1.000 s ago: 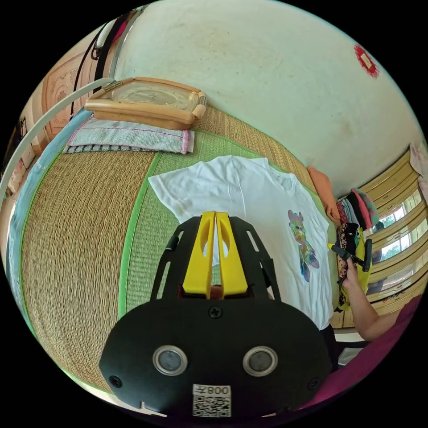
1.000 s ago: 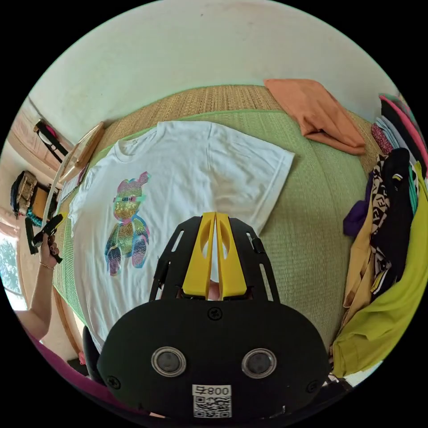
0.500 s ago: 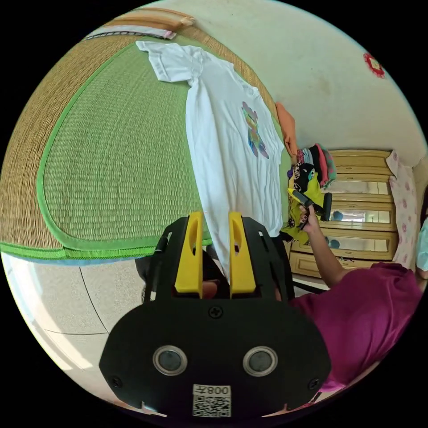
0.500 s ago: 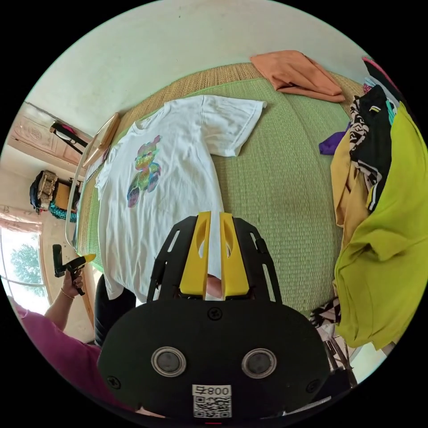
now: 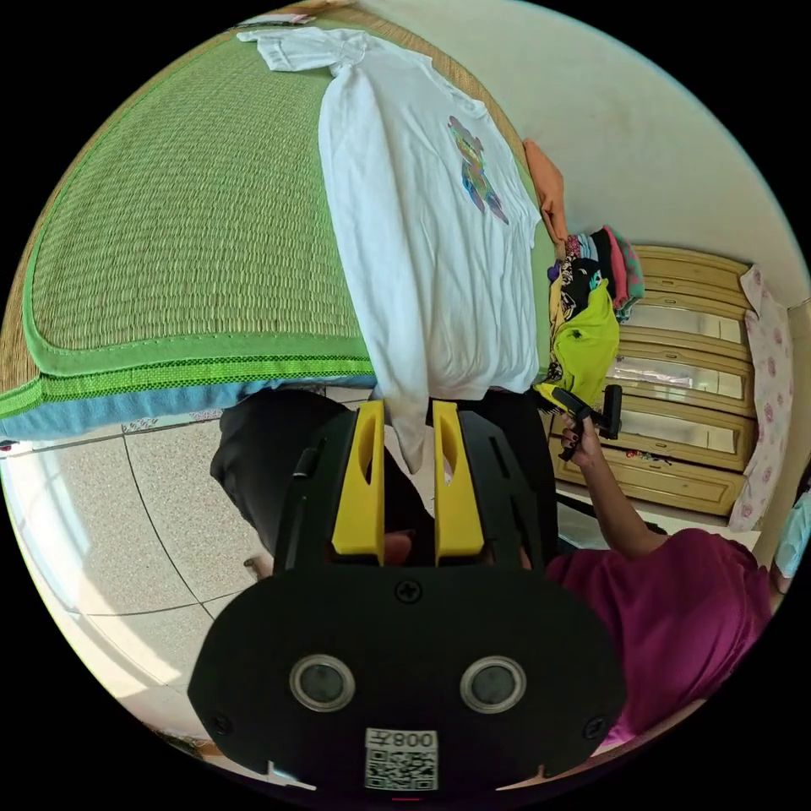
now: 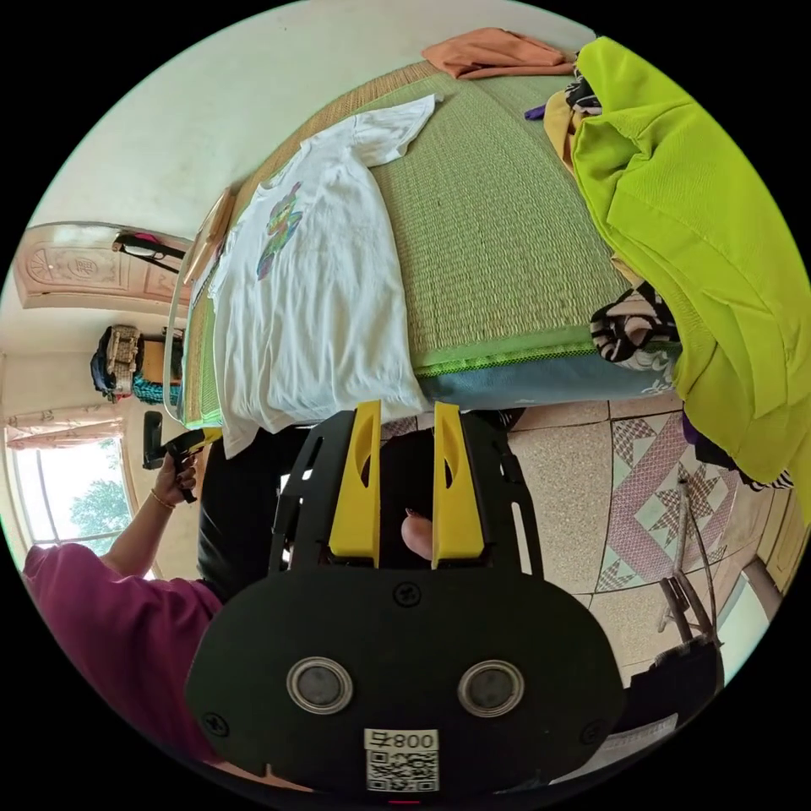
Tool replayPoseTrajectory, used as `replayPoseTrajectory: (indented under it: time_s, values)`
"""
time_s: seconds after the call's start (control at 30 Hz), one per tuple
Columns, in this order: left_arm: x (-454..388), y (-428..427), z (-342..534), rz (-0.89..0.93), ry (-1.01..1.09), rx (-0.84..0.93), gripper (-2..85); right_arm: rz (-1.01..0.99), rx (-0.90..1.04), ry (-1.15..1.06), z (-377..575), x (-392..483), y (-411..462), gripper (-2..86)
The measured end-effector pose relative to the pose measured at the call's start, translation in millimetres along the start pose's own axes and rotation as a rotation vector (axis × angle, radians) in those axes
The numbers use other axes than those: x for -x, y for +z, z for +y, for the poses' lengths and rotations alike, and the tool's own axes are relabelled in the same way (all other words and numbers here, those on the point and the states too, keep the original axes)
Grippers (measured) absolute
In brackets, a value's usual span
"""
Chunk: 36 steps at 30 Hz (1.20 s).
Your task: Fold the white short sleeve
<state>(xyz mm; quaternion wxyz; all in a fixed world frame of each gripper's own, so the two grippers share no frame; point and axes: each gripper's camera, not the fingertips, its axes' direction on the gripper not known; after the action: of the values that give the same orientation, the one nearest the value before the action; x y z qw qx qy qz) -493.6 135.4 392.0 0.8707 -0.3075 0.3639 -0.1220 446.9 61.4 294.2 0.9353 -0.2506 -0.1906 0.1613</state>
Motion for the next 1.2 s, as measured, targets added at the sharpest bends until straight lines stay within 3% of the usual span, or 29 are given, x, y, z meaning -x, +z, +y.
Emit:
replayPoseTrajectory:
  time_s: [0.3, 0.57, 0.73, 0.87, 1.0, 1.2]
  values:
    - [-31, -29, 20, 0.006, 0.043, -0.093, 0.9, -0.05, 0.098, -0.037, -16, -19, 2, 2.5]
    - [-25, -70, 48, -0.06, -0.022, -0.207, 1.0, -0.159, 0.047, -0.077, 11, -30, -42, 1.0]
    - [-20, -42, 39, -0.116, -0.082, -0.137, 2.6, -0.143, 0.114, -0.012, 16, -47, -24, 0.7]
    - [-30, -52, 34, -0.131, -0.116, -0.246, 5.1, -0.093, 0.073, 0.04, 17, -58, -35, 0.4]
    - [-62, -57, 0, -0.187, -0.054, -0.326, 4.5, -0.06, -0.058, 0.03, 0, -47, -57, 0.2]
    - [-122, -14, -108, -0.226, 0.083, -0.278, 1.9, 0.063, -0.106, -0.218, -81, 45, -35, 0.1]
